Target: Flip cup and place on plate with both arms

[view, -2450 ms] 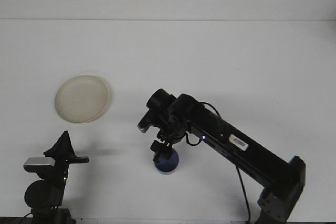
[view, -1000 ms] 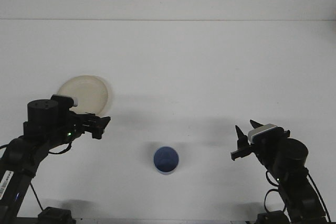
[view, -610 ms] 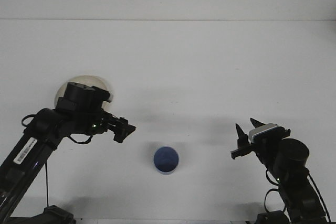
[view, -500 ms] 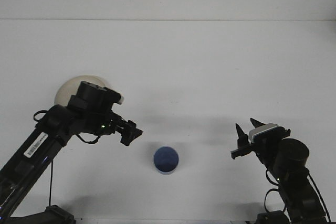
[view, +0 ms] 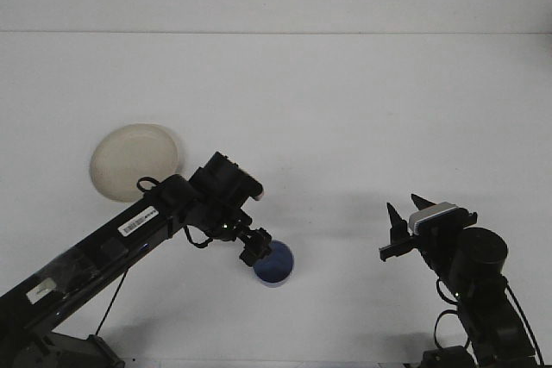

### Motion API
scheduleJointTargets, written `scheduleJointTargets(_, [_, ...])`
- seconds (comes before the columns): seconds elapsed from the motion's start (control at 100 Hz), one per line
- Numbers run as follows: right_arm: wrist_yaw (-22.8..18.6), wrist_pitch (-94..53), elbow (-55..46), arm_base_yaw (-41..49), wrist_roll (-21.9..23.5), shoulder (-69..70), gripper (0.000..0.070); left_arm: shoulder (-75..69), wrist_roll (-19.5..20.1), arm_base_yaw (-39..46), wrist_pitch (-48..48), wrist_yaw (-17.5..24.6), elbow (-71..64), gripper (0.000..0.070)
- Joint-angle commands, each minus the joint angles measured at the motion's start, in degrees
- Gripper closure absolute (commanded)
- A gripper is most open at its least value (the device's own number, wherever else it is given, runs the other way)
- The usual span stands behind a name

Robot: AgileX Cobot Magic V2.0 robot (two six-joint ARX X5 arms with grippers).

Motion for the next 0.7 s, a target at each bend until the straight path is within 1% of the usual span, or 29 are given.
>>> scheduleJointTargets(0.0, [-0.09,0.81,0.42,0.0,1.05,0.28,0.0366,2.19,0.66,-1.29,0.11,-1.16,0.87,0.0236])
scheduleJointTargets(0.16, [-0.11,0.83,0.42,0.0,1.03,0.28,0.0366,5.27,0.48,-3.45,1.36,-3.76,0.87,0.0236])
scheduleJointTargets(0.22, [-0.09,0.83,0.42,0.0,1.03,0.28,0.0366,6.36,0.46,-4.09,1.88,-4.13,0.87,0.0237])
scheduleJointTargets(0.31, [-0.09,0.83,0.42,0.0,1.01,0.28,0.0366,7.89,0.2,-4.79,2.08,-4.37,0.87,0.0262])
scheduleJointTargets(0.34, [-0.09,0.83,0.42,0.0,1.03,0.28,0.0366,8.24,-0.02,-5.01,2.03,-4.72,0.87,0.0305])
scheduleJointTargets(0.36, [-0.09,0.83,0.42,0.0,1.03,0.28,0.0366,8.41,-0.17,-5.14,2.01,-4.98,0.87,0.0346])
scheduleJointTargets(0.42, [-0.09,0.81,0.42,0.0,1.03,0.28,0.0366,8.94,-0.15,-5.51,2.05,-5.07,0.87,0.0491])
scheduleJointTargets(0.46, [-0.09,0.81,0.42,0.0,1.03,0.28,0.0366,9.05,-0.15,-5.7,2.03,-5.07,0.87,0.0572])
scheduleJointTargets(0.55, [-0.09,0.81,0.42,0.0,1.01,0.28,0.0366,9.09,-0.15,-6.03,2.21,-5.22,0.87,0.0693])
scheduleJointTargets(0.69, [-0.07,0.81,0.42,0.0,1.01,0.28,0.0366,8.79,-0.66,-5.97,2.71,-5.27,0.9,0.0688])
